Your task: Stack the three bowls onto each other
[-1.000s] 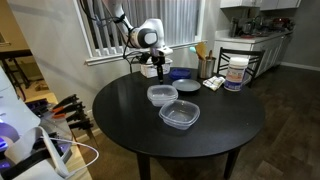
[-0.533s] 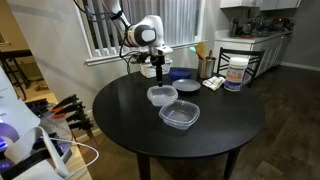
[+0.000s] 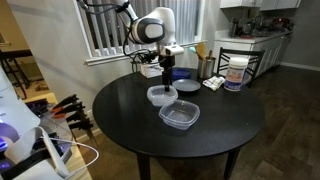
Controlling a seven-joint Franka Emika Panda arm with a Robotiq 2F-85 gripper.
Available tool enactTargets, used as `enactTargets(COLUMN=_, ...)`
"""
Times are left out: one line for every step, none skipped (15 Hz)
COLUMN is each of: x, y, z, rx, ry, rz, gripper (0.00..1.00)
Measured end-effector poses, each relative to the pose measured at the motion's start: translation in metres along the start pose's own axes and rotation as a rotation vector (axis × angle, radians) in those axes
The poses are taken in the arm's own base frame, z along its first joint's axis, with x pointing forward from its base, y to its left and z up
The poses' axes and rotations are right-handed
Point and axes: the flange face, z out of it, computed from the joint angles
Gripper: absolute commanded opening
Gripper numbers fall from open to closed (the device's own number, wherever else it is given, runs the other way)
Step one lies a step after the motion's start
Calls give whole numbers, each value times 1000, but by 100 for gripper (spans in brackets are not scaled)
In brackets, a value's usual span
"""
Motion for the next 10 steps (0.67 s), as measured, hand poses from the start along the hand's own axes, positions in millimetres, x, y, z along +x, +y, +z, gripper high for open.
enactTargets(x=8, y=9, z=1, rx=7, ry=-9, rz=22, gripper=100)
enactTargets(x=15, y=16, z=4, rx=18, ry=-22, rz=42, gripper=100)
enactTargets(x=20, y=22, z=9, rx=28, ry=-38, rz=59, gripper=100)
enactTargets(x=24, y=27, z=14, rx=37, ry=-52, rz=72, gripper=100)
enactTargets(x=28, y=31, z=21, rx=43, ry=-66, rz=86, gripper=100)
enactTargets(x=32, y=34, z=29, rx=50, ry=-79, rz=100, gripper=100)
enactTargets(x=36, y=36, z=38, rx=56, ry=-92, rz=112, gripper=100)
enactTargets(x=40, y=37, z=48, rx=60, ry=-102, rz=126, gripper=100)
enactTargets(x=45, y=39, z=58, rx=64, ry=-109, rz=138, gripper=100)
enactTargets(x=51, y=39, z=65, rx=68, ry=-113, rz=148, gripper=100)
